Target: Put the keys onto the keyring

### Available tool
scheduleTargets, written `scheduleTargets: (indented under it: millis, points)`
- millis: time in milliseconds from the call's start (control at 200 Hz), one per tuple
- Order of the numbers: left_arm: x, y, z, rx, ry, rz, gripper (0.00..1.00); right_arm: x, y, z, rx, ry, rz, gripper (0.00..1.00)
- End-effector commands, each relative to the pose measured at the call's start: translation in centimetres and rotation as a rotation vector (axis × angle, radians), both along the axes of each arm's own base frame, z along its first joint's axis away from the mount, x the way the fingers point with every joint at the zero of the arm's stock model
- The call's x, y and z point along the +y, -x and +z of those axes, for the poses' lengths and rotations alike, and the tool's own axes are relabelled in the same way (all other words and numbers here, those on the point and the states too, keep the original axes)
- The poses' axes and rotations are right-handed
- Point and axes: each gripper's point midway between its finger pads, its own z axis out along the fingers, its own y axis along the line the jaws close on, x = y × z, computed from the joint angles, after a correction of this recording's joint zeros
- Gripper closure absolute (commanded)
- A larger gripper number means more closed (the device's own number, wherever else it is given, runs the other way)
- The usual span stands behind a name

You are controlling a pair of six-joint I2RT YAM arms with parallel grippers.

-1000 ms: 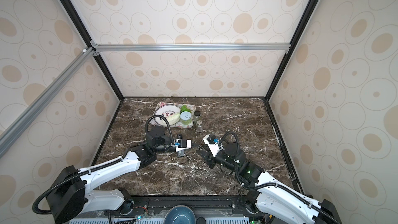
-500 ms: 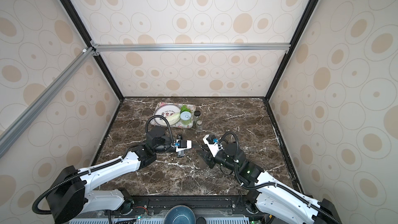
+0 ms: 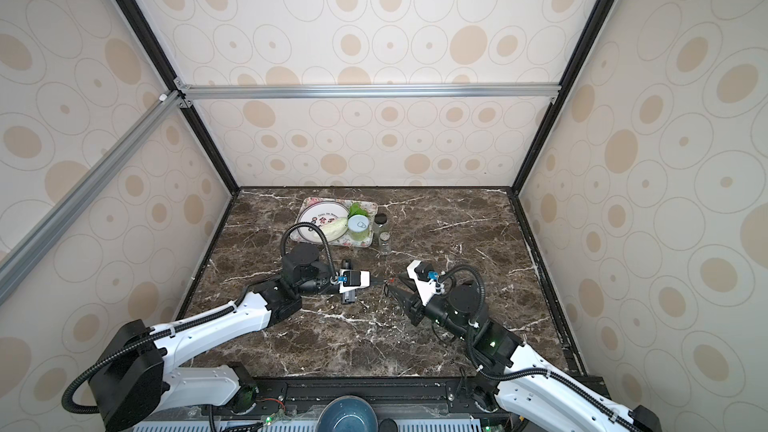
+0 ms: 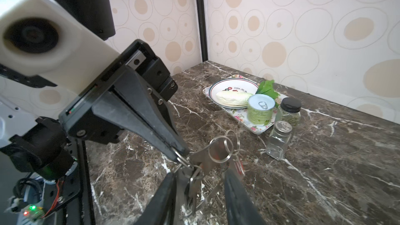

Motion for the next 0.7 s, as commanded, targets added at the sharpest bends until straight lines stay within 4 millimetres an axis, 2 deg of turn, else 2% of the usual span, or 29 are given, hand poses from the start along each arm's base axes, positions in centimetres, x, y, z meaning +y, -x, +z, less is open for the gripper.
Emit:
scheduleTargets:
  millis: [0, 190, 415, 695]
  points:
    - [-0.2, 0.4, 3.0, -0.08, 0.06, -0.015, 1.0, 0.0, -0.2, -0.6, -0.012, 0.011, -0.003, 0.65]
    - [-0.3, 0.2, 2.9, -0.076, 0.054, -0.015, 1.0, 2.0, 1.1, -0.7, 0.007, 0.017, 0.132, 0.64]
    - [-0.2, 0.8, 3.0, -0.076, 0.055, -0.04, 1.0, 1.3, -0.6, -1.4, 0.042, 0.042, 0.028, 0.64]
    - [-0.3, 1.3, 3.0, -0.078, 0.053, -0.066, 1.0, 1.7, -0.4, -1.3, 0.045, 0.042, 0.055, 0.64]
